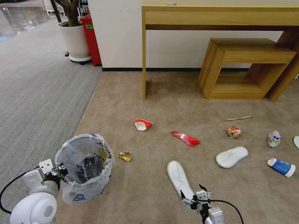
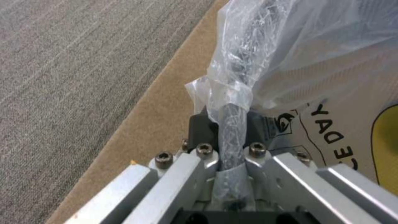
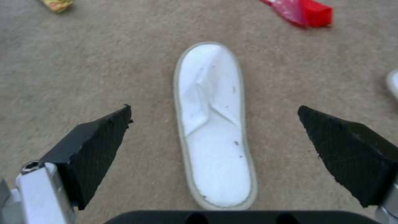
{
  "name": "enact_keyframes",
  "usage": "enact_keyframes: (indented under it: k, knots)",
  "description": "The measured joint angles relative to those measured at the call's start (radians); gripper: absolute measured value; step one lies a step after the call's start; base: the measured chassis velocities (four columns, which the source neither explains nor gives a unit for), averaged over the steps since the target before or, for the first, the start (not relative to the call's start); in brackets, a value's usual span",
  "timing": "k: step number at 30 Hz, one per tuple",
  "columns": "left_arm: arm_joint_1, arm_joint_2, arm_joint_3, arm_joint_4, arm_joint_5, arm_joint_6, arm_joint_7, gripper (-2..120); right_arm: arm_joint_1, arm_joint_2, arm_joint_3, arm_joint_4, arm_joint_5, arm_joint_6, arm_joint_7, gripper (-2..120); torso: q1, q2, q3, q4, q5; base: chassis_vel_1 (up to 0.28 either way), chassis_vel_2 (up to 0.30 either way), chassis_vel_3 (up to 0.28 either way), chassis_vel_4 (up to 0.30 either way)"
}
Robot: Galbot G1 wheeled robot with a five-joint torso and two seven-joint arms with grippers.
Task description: Pick up the trash bin and place the garbage on the floor into it.
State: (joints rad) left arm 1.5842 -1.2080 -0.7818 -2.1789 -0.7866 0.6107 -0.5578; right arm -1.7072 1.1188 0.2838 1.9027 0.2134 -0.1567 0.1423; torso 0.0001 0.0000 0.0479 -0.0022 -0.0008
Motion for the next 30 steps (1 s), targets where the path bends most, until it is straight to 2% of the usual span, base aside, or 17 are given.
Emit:
enact_keyframes:
  k: [5, 18, 25, 30]
  knots:
    - [0.002, -0.012, 0.007, 0.001, 0.01, 0.0, 0.0, 0, 0.014, -0.012, -0.033, 0.0, 0.037, -0.012, -0.012, 100, 0.0, 0.0, 0.0, 0.0, 0.0, 0.0, 0.0, 0.0, 0.0]
    - [0.0, -0.021, 0.016, 0.0, 0.021, 0.0, 0.0, 0, 0.057, -0.017, -0.084, -0.022, 0.031, -0.059, 0.015, 100, 0.0, 0.0, 0.0, 0.0, -0.0001, 0.0, 0.0, 0.0, 0.0]
    - [0.006, -0.026, 0.016, -0.012, 0.022, 0.0, -0.001, 0, 0.101, -0.011, -0.109, -0.061, 0.032, -0.061, 0.024, 100, 0.0, 0.0, 0.0, 0.0, 0.0, 0.0, 0.0, 0.0, 0.0]
    - [0.012, -0.034, 0.014, -0.024, 0.024, 0.0, -0.002, 0, 0.173, 0.0, -0.139, -0.134, 0.042, -0.058, 0.031, 100, 0.0, 0.0, 0.0, 0.0, 0.0, 0.0, 0.0, 0.0, 0.0]
